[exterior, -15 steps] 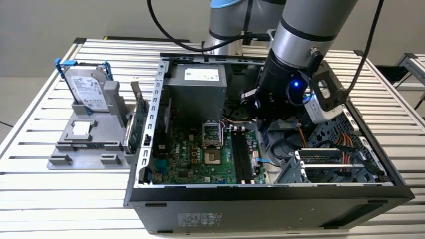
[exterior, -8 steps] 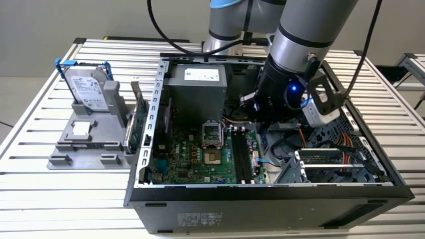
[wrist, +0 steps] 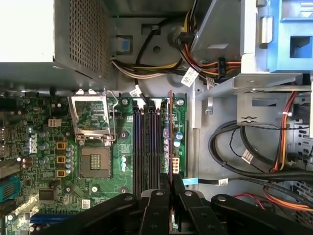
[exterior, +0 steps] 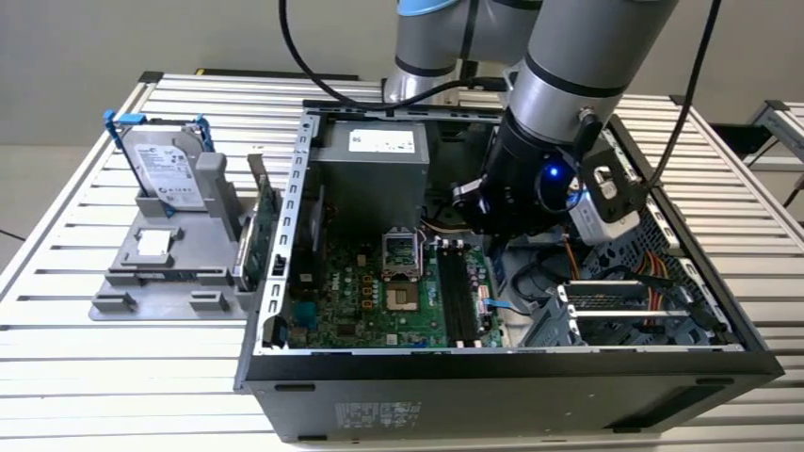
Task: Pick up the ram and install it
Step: 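Insert the ram into the slot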
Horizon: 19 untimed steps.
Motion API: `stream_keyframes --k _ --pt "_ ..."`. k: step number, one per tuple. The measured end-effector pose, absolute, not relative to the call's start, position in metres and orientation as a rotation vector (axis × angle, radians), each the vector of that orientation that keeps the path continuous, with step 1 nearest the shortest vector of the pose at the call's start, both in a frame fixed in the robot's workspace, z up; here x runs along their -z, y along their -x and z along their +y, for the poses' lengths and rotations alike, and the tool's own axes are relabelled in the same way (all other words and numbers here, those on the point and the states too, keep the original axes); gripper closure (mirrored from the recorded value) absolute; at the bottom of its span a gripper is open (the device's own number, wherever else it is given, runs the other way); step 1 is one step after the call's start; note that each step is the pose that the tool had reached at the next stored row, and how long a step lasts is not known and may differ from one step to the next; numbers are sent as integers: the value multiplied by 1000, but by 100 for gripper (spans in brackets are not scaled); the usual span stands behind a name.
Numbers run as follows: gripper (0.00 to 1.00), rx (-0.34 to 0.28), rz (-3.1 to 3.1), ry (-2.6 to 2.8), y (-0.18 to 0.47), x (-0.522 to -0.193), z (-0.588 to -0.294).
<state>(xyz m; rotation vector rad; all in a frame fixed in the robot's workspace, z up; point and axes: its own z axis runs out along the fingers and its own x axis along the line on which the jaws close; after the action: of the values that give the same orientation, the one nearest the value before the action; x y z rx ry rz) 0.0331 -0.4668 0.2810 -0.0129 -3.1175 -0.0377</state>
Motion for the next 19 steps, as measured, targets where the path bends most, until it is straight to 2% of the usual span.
stream_keyframes --k 19 --pt "100 38 -3116 13 -33 -265 -467"
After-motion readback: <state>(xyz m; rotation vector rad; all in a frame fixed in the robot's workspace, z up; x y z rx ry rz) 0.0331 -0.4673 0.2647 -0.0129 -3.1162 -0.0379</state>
